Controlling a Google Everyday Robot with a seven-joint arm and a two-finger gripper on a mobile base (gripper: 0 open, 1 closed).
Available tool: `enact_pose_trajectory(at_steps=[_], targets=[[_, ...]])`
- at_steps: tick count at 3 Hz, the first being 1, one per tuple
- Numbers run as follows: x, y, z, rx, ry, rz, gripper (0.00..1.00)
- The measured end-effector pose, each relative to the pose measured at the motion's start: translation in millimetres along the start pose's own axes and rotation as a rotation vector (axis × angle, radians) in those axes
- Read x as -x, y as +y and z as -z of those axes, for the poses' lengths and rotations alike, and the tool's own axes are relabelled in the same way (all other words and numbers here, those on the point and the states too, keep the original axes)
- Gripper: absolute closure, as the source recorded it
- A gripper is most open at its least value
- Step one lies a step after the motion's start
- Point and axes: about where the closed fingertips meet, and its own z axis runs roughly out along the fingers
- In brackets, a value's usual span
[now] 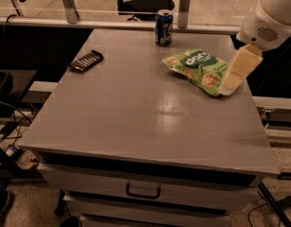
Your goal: Move green rice chip bag near rxbar chocolate
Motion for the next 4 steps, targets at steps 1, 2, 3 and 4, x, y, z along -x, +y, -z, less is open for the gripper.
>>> enact_pose_trajectory(at_steps=[1, 2, 3, 4], targets=[[6.6, -21.5, -23.9, 0.005, -0.005, -0.043, 0.0], [8.4, -43.9, -47.0, 0.007, -0.009, -0.095, 0.0], [8.7, -61.9, -70.1, 0.005, -0.005, -0.144, 0.0], [5.8, -75.9, -89.2, -0.001, 0.002, -0.187, 0.0]])
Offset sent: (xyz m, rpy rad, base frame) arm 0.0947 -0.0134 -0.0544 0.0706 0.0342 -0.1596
